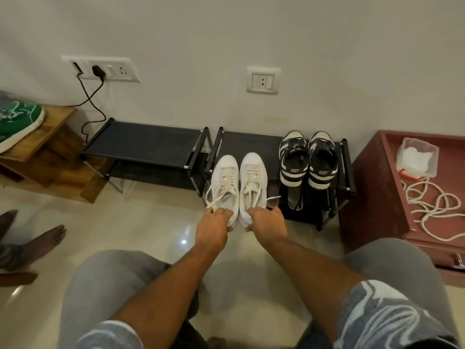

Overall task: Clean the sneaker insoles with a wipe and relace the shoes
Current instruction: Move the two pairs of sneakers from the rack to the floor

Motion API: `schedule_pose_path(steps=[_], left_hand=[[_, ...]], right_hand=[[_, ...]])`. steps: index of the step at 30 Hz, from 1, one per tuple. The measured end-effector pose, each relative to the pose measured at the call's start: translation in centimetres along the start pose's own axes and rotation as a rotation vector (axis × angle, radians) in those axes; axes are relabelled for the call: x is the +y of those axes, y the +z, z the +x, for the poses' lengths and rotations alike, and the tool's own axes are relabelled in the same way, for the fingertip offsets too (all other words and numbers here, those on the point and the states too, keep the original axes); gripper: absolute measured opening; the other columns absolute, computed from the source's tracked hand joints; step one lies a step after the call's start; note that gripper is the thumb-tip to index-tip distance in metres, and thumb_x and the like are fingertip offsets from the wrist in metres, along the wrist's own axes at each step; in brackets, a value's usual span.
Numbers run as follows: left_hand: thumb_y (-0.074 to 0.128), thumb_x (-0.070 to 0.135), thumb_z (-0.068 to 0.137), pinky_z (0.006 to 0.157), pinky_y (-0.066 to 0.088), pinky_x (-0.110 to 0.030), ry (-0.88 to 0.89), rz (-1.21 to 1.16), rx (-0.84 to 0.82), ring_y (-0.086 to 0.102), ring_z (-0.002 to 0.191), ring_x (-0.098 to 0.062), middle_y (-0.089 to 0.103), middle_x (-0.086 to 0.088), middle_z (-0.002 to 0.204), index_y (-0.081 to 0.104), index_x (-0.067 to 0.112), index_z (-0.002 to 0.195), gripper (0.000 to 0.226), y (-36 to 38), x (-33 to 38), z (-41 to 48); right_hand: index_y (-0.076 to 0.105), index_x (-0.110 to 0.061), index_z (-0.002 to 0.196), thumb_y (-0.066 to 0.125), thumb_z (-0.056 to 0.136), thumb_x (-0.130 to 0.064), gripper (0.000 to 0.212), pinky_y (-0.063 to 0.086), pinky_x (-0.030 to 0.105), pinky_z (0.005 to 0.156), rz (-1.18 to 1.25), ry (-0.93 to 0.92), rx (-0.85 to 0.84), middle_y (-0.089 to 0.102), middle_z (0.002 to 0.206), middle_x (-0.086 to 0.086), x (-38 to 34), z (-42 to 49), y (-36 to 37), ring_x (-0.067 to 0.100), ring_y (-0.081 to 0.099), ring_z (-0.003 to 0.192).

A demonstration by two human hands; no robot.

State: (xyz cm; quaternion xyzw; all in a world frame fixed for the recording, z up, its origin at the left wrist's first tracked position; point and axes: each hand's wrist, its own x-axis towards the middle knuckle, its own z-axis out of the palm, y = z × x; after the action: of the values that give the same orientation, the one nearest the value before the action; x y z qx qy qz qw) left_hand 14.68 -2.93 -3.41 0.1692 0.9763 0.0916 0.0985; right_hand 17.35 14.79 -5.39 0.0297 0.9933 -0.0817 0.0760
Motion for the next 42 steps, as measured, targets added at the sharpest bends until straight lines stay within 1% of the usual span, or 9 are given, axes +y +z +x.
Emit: schedule_pose_path(steps=[7, 16, 22, 25, 27, 32, 35, 38, 42], left_hand=[[0.06, 0.012, 0.103, 0.098, 0.053, -0.039, -0.006, 0.027, -0.144, 0.045, 0.135, -0.025, 0.059, 0.004, 0.146, 0.054, 0.029, 0.148, 0.048, 2.9, 0.1, -4.9], [0.057, 0.013, 0.106, 0.108, 0.047, -0.039, 0.049, 0.047, -0.241, 0.041, 0.142, -0.026, 0.052, 0.004, 0.155, 0.047, 0.03, 0.156, 0.054, 7.2, -1.0, -5.6], [0.063, 0.027, 0.106, 0.111, 0.043, -0.038, 0.004, -0.024, -0.284, 0.046, 0.139, -0.024, 0.058, 0.005, 0.15, 0.053, 0.031, 0.153, 0.048, 12.1, -2.1, -5.2], [0.063, 0.027, 0.106, 0.105, 0.047, -0.035, -0.011, -0.049, -0.319, 0.048, 0.135, -0.022, 0.061, 0.005, 0.145, 0.058, 0.032, 0.147, 0.042, 15.2, -2.9, -5.0], [0.064, 0.026, 0.104, 0.102, 0.05, -0.035, -0.017, -0.051, -0.331, 0.048, 0.134, -0.021, 0.062, 0.005, 0.144, 0.059, 0.032, 0.144, 0.04, 17.4, -3.2, -4.7], [0.062, 0.02, 0.104, 0.111, 0.046, -0.039, 0.017, -0.029, -0.393, 0.045, 0.142, -0.025, 0.059, 0.002, 0.15, 0.056, 0.027, 0.148, 0.045, 21.8, -3.8, -3.4], [0.061, 0.02, 0.104, 0.113, 0.046, -0.041, 0.025, -0.031, -0.426, 0.044, 0.143, -0.026, 0.059, -0.001, 0.149, 0.057, 0.025, 0.149, 0.045, 23.6, -4.3, -1.8], [0.063, 0.019, 0.103, 0.108, 0.049, -0.043, 0.01, -0.022, -0.462, 0.045, 0.14, -0.028, 0.061, -0.002, 0.146, 0.06, 0.023, 0.147, 0.045, 25.3, -4.7, -0.3], [0.064, 0.018, 0.101, 0.099, 0.052, -0.043, -0.03, -0.034, -0.487, 0.048, 0.133, -0.029, 0.064, -0.001, 0.138, 0.066, 0.023, 0.14, 0.04, 27.6, -5.1, 1.3]], right_hand=[[0.06, -0.029, 0.107, 0.072, 0.091, -0.041, 0.024, 0.037, 0.038, 0.094, 0.017, 0.022, -0.089, 0.071, 0.113, -0.003, -0.8, -5.3, 3.8, 0.02, 0.069, 0.104], [0.061, -0.029, 0.113, 0.071, 0.09, -0.047, 0.032, 0.038, 0.038, 0.094, -0.019, 0.015, -0.193, 0.072, 0.115, -0.002, -0.2, -7.2, 8.4, 0.021, 0.068, 0.106], [0.062, -0.027, 0.116, 0.072, 0.088, -0.043, 0.034, 0.048, 0.036, 0.09, 0.024, -0.015, -0.295, 0.072, 0.116, 0.001, 0.4, -6.4, 12.6, 0.025, 0.069, 0.106], [0.067, -0.026, 0.108, 0.073, 0.085, -0.04, 0.027, 0.046, 0.035, 0.094, 0.1, 0.041, -0.355, 0.074, 0.111, 0.001, 0.4, -6.2, 15.4, 0.024, 0.07, 0.105], [0.069, -0.026, 0.102, 0.073, 0.084, -0.038, 0.021, 0.045, 0.033, 0.09, 0.099, 0.051, -0.36, 0.075, 0.105, 0.001, 0.7, -6.0, 17.4, 0.023, 0.071, 0.101], [0.069, -0.023, 0.105, 0.066, 0.09, -0.032, 0.017, 0.049, 0.034, 0.085, 0.042, -0.007, -0.377, 0.075, 0.101, 0.004, 2.0, -5.3, 22.0, 0.027, 0.072, 0.097], [0.071, -0.024, 0.108, 0.062, 0.093, -0.033, 0.02, 0.048, 0.034, 0.086, 0.069, 0.044, -0.375, 0.075, 0.104, 0.004, 2.6, -4.2, 24.2, 0.026, 0.071, 0.099], [0.071, -0.024, 0.104, 0.06, 0.095, -0.03, 0.016, 0.048, 0.034, 0.086, 0.084, 0.083, -0.398, 0.075, 0.102, 0.004, 2.9, -3.0, 26.1, 0.025, 0.072, 0.099], [0.072, -0.024, 0.092, 0.066, 0.086, -0.021, 0.008, 0.051, 0.033, 0.078, 0.069, 0.135, -0.427, 0.075, 0.09, 0.003, 3.3, -1.6, 28.0, 0.024, 0.074, 0.087]])
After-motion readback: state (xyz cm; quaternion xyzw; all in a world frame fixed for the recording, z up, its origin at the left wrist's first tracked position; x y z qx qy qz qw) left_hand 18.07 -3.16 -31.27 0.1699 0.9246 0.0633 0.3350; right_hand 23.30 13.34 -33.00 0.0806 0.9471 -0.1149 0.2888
